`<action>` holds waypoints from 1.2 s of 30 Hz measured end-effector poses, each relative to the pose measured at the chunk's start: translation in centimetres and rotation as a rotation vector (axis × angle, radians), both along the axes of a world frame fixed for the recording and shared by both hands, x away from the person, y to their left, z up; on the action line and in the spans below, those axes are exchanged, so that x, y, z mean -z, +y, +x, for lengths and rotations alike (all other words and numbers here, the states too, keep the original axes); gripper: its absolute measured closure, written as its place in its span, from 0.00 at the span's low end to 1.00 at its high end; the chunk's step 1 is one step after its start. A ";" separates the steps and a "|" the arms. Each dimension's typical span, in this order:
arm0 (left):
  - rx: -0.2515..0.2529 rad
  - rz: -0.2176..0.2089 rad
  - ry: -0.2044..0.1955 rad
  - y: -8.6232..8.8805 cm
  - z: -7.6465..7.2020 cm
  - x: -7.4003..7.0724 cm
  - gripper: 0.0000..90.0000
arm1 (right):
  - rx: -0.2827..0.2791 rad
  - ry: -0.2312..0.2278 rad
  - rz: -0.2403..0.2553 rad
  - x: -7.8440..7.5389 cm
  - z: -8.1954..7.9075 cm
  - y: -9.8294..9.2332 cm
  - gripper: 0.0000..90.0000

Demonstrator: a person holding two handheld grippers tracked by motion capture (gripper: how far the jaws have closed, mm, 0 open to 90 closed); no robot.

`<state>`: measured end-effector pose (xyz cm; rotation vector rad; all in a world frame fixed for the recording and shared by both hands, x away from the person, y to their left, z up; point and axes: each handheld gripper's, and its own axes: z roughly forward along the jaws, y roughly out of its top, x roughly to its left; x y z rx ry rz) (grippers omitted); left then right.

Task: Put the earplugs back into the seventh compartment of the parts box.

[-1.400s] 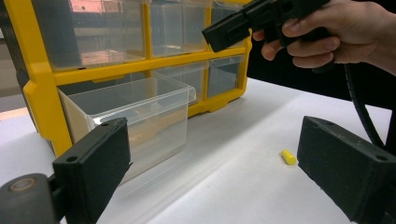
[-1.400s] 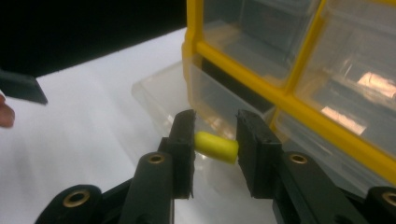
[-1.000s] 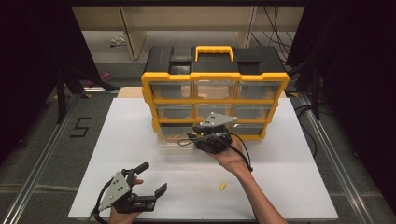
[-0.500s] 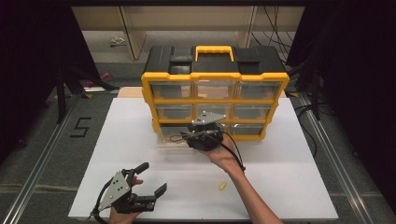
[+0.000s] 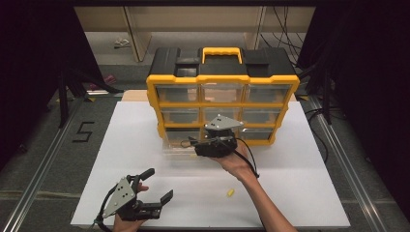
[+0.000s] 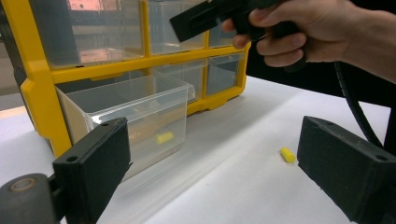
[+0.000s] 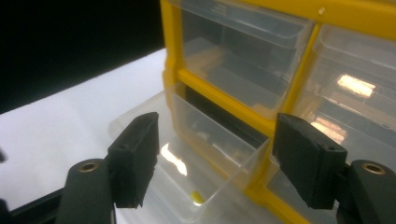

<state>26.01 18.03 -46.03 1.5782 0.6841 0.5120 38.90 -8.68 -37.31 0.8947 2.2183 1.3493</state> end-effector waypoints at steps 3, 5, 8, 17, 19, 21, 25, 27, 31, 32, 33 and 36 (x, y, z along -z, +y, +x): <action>0.001 0.001 0.001 0.0 0.0 0.0 0.10 | -0.013 -0.009 -0.002 -0.4 -0.8 -0.4 0.33; 0.000 -0.002 0.000 0.0 0.0 0.0 0.10 | -0.021 -0.017 -0.006 -0.6 -1.3 -0.6 0.32; -0.002 -0.002 -0.001 0.0 0.0 0.0 0.10 | -0.030 -0.027 -0.006 -0.9 -2.0 -0.9 0.30; -0.001 -0.004 -0.001 0.0 0.0 0.0 0.10 | -0.053 -0.063 0.008 -1.2 -4.8 -2.1 0.28; -0.001 -0.003 -0.001 0.0 0.0 0.0 0.10 | -0.056 -0.068 0.020 -1.2 -5.3 -2.3 0.28; -0.001 -0.003 -0.001 0.0 0.0 0.0 0.10 | -0.061 -0.083 0.003 -1.1 -5.9 -2.4 0.27; -0.004 -0.009 0.000 0.1 0.0 0.0 0.10 | -0.063 -0.095 0.000 -1.0 -6.4 -2.9 0.27; -0.005 -0.007 -0.001 0.1 0.0 0.0 0.10 | -0.060 -0.095 0.001 -1.0 -6.7 -3.3 0.27; -0.003 -0.007 -0.003 0.1 -0.1 0.0 0.10 | -0.056 -0.093 0.006 -0.8 -7.1 -4.1 0.27; -0.003 -0.007 -0.003 0.1 -0.1 0.0 0.10 | -0.054 -0.094 0.007 -0.8 -7.2 -4.3 0.27; -0.003 -0.008 -0.003 0.1 0.0 0.0 0.10 | -0.054 -0.092 0.009 -0.8 -7.2 -4.4 0.27; -0.003 -0.006 -0.004 0.1 0.0 0.0 0.10 | -0.052 -0.088 0.010 -0.7 -7.4 -4.8 0.27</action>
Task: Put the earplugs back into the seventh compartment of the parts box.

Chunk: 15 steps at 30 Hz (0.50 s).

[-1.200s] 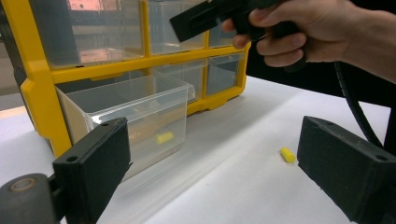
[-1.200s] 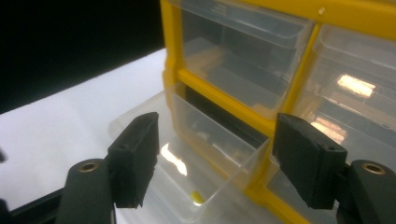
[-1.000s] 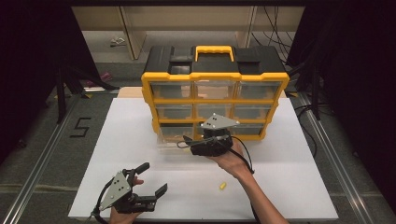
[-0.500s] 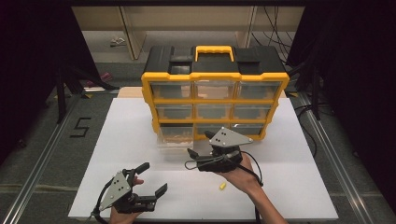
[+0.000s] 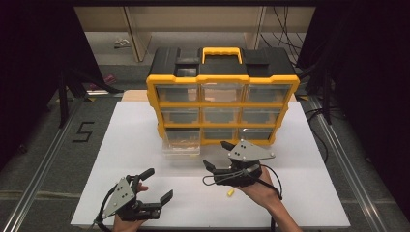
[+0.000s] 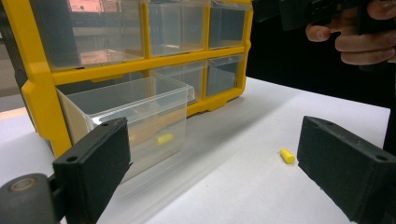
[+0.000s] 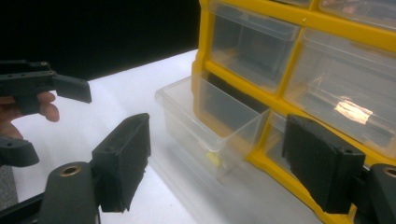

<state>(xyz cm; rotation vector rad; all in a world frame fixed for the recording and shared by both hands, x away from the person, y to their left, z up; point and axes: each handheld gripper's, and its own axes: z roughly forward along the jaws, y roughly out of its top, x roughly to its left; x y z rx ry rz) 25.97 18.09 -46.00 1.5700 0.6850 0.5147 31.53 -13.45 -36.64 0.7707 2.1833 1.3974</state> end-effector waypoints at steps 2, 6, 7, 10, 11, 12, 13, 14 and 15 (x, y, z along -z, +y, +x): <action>0.000 -0.001 -0.001 0.0 0.0 0.0 0.10 | 0.002 0.001 -0.003 0.1 -0.1 -0.2 0.27; 0.001 0.000 -0.001 0.0 0.0 0.0 0.10 | 0.004 0.008 -0.006 0.3 -0.2 -0.6 0.27; 0.002 0.000 -0.001 0.0 0.0 0.0 0.10 | 0.004 0.010 -0.006 0.4 -0.2 -0.7 0.27; 0.001 -0.001 0.000 0.0 0.0 0.0 0.10 | 0.002 0.017 -0.010 0.6 -0.4 -0.8 0.27; 0.002 -0.001 0.001 0.0 0.0 0.0 0.10 | 0.002 0.020 -0.014 0.7 -0.4 -0.9 0.27; 0.002 0.001 -0.001 0.0 0.0 0.0 0.10 | 0.002 0.020 -0.017 0.8 -0.4 -0.9 0.27; 0.002 0.003 -0.001 0.0 0.0 0.0 0.10 | 0.002 0.024 -0.020 0.9 -0.5 -1.0 0.27; 0.002 0.003 -0.002 0.0 0.0 0.0 0.10 | 0.002 0.026 -0.024 1.1 -0.5 -1.1 0.27; 0.003 0.001 -0.002 0.0 0.0 0.0 0.10 | 0.004 0.029 -0.025 1.2 -0.5 -1.1 0.27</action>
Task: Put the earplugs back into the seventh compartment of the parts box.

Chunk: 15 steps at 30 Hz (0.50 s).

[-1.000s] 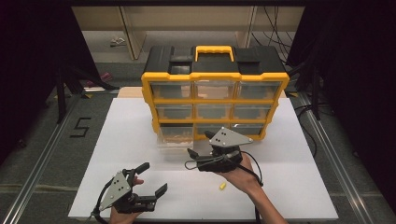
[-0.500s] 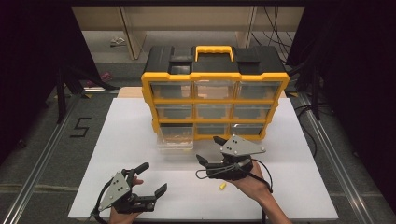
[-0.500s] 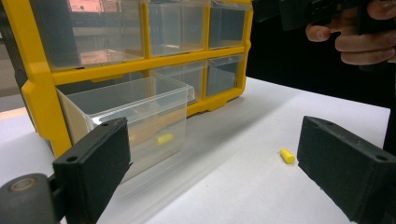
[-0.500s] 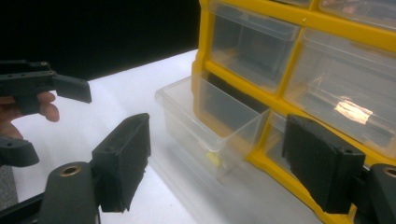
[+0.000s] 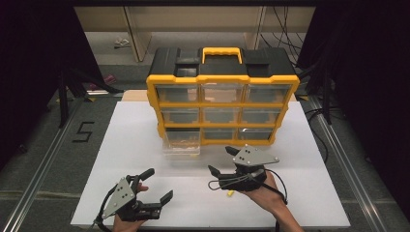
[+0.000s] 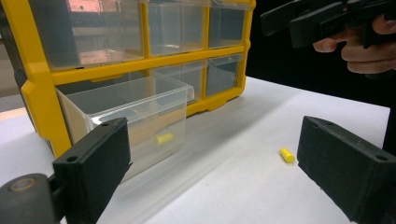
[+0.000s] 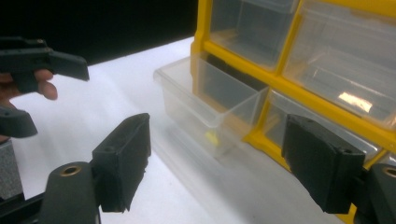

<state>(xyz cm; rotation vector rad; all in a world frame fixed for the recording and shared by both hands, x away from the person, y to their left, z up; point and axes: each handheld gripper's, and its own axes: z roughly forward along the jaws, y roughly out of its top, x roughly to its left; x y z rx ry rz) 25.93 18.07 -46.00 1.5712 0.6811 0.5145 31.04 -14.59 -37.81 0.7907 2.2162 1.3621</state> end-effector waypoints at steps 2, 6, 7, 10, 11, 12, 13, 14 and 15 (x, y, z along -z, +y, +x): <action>0.000 0.001 0.000 0.0 0.0 0.0 0.10 | 0.002 0.003 -0.005 0.2 0.0 -0.2 0.27; 0.000 0.000 -0.001 0.0 0.0 0.0 0.10 | 0.006 0.010 -0.011 0.5 -0.1 -0.6 0.27; 0.000 -0.001 0.000 0.0 0.0 0.0 0.10 | 0.007 0.013 -0.016 0.5 -0.1 -0.7 0.27; 0.001 -0.001 -0.001 0.0 0.0 0.0 0.10 | 0.011 0.020 -0.021 0.7 -0.1 -0.9 0.27; 0.001 -0.003 0.000 0.0 0.0 0.0 0.10 | 0.011 0.023 -0.022 0.8 -0.1 -1.0 0.27; 0.001 -0.004 0.000 0.0 0.0 0.0 0.10 | 0.013 0.027 -0.023 0.8 -0.2 -1.1 0.27; 0.002 -0.003 -0.001 0.0 0.0 0.0 0.10 | 0.013 0.031 -0.025 0.9 -0.2 -1.3 0.27; 0.002 -0.002 -0.001 0.0 0.0 0.0 0.10 | 0.013 0.036 -0.027 1.0 -0.2 -1.4 0.27; 0.002 -0.002 -0.002 0.0 0.0 0.0 0.10 | 0.011 0.042 -0.026 1.1 -0.2 -1.5 0.27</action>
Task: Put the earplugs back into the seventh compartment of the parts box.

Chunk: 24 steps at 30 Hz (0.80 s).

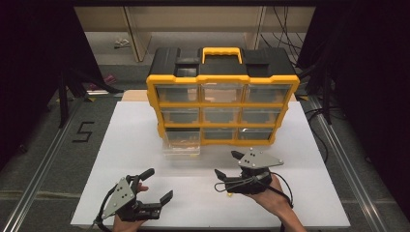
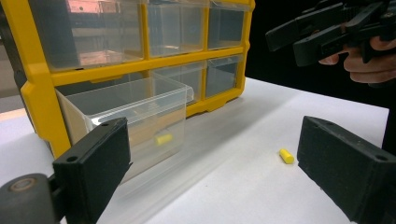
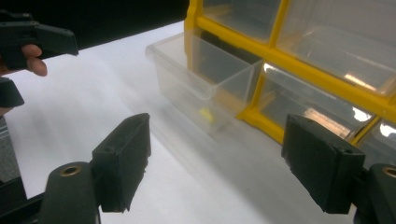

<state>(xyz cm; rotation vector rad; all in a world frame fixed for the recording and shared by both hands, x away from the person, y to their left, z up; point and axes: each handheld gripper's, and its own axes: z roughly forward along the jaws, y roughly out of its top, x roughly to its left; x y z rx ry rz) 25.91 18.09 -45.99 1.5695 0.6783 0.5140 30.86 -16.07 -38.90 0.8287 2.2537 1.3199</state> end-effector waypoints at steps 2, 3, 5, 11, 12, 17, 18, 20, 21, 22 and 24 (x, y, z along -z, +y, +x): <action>0.001 0.000 0.000 0.0 0.0 0.0 0.10 | 0.000 0.010 -0.006 0.2 0.0 -0.2 0.27; 0.002 0.000 0.001 0.0 0.0 0.0 0.10 | 0.000 0.015 -0.011 0.3 0.0 -0.3 0.27; 0.002 0.000 0.000 -0.1 0.0 0.0 0.10 | 0.000 0.030 -0.021 0.6 0.0 -0.5 0.27; 0.002 -0.001 0.000 0.0 0.0 0.0 0.10 | -0.024 0.092 -0.060 1.4 0.0 -0.8 0.27; 0.003 0.000 0.000 -0.1 0.0 0.0 0.10 | -0.026 0.101 -0.065 1.6 0.0 -0.8 0.27; 0.003 0.000 0.000 -0.1 0.0 0.0 0.10 | -0.031 0.142 -0.098 2.3 0.1 -1.0 0.27; 0.003 0.000 0.000 -0.1 0.0 0.0 0.10 | -0.035 0.151 -0.103 2.5 0.1 -1.0 0.27; 0.002 0.001 -0.001 -0.1 0.0 0.0 0.10 | -0.041 0.168 -0.116 2.8 0.1 -1.0 0.27; 0.002 -0.001 -0.001 -0.1 0.0 0.0 0.10 | -0.042 0.175 -0.122 2.9 0.1 -1.0 0.27; 0.003 -0.001 0.000 0.0 0.0 0.0 0.10 | -0.043 0.181 -0.128 3.1 0.1 -1.0 0.27; 0.003 -0.002 0.000 0.0 0.0 0.0 0.10 | -0.044 0.197 -0.142 3.4 0.2 -1.1 0.27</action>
